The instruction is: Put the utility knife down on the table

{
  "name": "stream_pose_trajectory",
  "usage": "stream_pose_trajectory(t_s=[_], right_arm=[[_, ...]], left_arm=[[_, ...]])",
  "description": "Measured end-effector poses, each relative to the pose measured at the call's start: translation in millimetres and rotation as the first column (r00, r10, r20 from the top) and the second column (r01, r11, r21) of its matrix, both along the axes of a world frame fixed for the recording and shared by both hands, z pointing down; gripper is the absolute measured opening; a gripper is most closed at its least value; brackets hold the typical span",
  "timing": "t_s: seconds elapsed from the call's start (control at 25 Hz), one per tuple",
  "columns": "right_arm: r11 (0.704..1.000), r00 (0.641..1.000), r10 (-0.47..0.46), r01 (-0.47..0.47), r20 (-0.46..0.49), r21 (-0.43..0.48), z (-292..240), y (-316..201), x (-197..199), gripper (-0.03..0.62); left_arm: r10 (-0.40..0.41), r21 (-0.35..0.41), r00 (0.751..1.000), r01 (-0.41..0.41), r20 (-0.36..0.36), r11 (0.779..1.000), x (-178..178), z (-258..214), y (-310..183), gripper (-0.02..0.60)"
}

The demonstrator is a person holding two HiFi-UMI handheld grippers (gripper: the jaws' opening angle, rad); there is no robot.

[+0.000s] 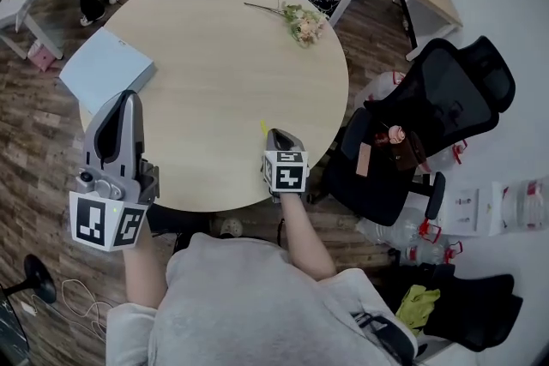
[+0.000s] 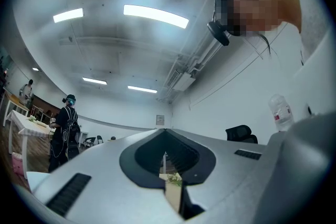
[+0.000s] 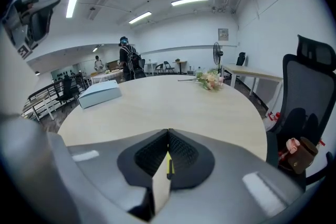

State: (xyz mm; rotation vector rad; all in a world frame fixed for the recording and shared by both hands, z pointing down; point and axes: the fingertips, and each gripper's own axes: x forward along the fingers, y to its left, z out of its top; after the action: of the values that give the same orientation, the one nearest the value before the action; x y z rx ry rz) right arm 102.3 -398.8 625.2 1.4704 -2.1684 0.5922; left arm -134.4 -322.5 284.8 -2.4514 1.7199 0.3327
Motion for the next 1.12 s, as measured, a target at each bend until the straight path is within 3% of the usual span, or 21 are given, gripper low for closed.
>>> stream_pose_trajectory(t_s=[0.4, 1.12], right_arm=[[0.978, 0.997, 0.046, -0.059, 0.067, 0.198, -87.6, 14.6, 18.6, 0.011], [0.873, 0.995, 0.054, -0.088, 0.085, 0.479, -219.2, 70.4, 41.6, 0.011]], left_arm=[[0.095, 0.021, 0.995, -0.095, 0.000, 0.995, 25.4, -10.0, 7.8, 0.008], [0.177, 0.048, 0.984, -0.177, -0.001, 0.983, 52.8, -20.2, 37.2, 0.008]])
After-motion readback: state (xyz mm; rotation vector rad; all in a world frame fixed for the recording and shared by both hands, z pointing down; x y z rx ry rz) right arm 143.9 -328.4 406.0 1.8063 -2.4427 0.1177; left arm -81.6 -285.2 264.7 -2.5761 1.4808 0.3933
